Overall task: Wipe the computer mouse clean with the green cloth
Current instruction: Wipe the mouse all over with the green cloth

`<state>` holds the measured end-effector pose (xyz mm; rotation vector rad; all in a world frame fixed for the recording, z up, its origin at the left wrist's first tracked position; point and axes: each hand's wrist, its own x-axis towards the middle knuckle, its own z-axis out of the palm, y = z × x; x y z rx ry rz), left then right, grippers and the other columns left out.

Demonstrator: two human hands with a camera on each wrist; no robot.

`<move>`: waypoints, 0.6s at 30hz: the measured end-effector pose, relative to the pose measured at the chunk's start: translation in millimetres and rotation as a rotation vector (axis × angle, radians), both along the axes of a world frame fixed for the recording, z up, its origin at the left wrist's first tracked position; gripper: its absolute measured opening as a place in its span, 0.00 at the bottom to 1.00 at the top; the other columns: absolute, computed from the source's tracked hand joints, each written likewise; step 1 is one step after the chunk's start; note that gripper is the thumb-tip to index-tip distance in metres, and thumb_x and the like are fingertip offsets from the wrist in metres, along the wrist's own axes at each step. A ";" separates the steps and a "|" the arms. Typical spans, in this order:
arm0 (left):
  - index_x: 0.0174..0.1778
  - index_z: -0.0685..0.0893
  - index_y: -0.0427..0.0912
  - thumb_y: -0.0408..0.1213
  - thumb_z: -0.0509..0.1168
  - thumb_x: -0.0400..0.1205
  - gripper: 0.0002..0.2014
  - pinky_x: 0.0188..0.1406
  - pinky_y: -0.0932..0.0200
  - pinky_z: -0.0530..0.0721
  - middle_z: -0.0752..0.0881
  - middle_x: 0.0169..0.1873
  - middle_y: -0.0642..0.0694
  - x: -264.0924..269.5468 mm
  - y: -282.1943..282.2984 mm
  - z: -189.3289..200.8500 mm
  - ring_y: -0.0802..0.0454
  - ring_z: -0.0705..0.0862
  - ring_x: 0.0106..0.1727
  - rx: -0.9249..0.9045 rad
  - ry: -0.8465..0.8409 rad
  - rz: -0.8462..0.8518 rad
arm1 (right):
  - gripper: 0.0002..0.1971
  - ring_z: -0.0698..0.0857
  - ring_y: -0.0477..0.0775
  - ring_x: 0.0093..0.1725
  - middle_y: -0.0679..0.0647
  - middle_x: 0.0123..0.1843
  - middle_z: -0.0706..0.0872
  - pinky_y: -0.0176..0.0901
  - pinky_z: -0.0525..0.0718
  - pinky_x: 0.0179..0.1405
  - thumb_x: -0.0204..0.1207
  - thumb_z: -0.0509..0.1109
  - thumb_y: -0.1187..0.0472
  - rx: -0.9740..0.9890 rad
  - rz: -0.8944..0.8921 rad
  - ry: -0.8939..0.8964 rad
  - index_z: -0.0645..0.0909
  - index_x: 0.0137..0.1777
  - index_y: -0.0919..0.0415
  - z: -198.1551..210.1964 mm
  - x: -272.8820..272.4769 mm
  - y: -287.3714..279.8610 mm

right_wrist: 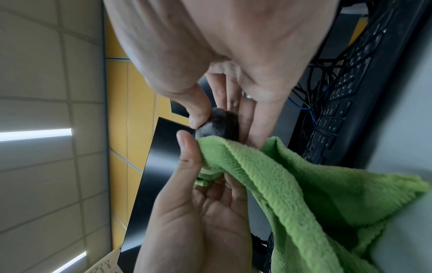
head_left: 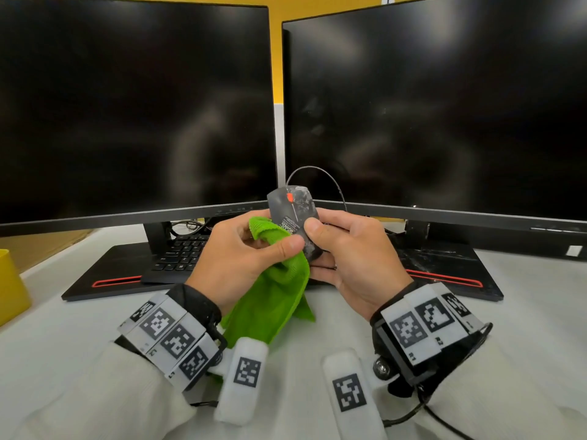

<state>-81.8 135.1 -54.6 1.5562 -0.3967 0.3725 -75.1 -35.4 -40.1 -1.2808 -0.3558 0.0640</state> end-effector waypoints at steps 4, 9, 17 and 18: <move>0.65 0.89 0.38 0.29 0.84 0.62 0.32 0.53 0.60 0.91 0.96 0.54 0.41 3.0 5.2 -0.6 0.50 0.94 0.54 0.094 -0.027 0.003 | 0.14 0.96 0.65 0.52 0.64 0.56 0.95 0.59 0.95 0.52 0.90 0.65 0.63 0.037 0.024 0.046 0.85 0.70 0.63 1.4 1.8 -3.4; 0.66 0.89 0.39 0.29 0.85 0.60 0.35 0.56 0.57 0.91 0.96 0.53 0.41 4.1 10.8 0.8 0.46 0.94 0.57 0.133 -0.060 0.019 | 0.13 0.96 0.68 0.50 0.66 0.56 0.95 0.60 0.95 0.52 0.89 0.65 0.61 0.163 0.074 0.210 0.86 0.65 0.68 6.6 1.1 -7.9; 0.57 0.91 0.47 0.43 0.87 0.52 0.34 0.52 0.51 0.94 0.96 0.48 0.45 -0.7 5.0 2.8 0.45 0.96 0.49 0.142 -0.108 0.110 | 0.14 0.95 0.63 0.51 0.63 0.55 0.95 0.58 0.92 0.58 0.89 0.66 0.57 0.230 0.108 0.361 0.86 0.64 0.67 6.2 0.6 -5.9; 0.56 0.91 0.46 0.45 0.87 0.52 0.34 0.51 0.51 0.94 0.96 0.47 0.45 -0.2 5.5 2.2 0.46 0.95 0.47 0.136 -0.107 0.123 | 0.14 0.95 0.62 0.50 0.63 0.54 0.96 0.58 0.92 0.58 0.89 0.66 0.57 0.226 0.110 0.365 0.87 0.63 0.66 6.1 0.3 -5.8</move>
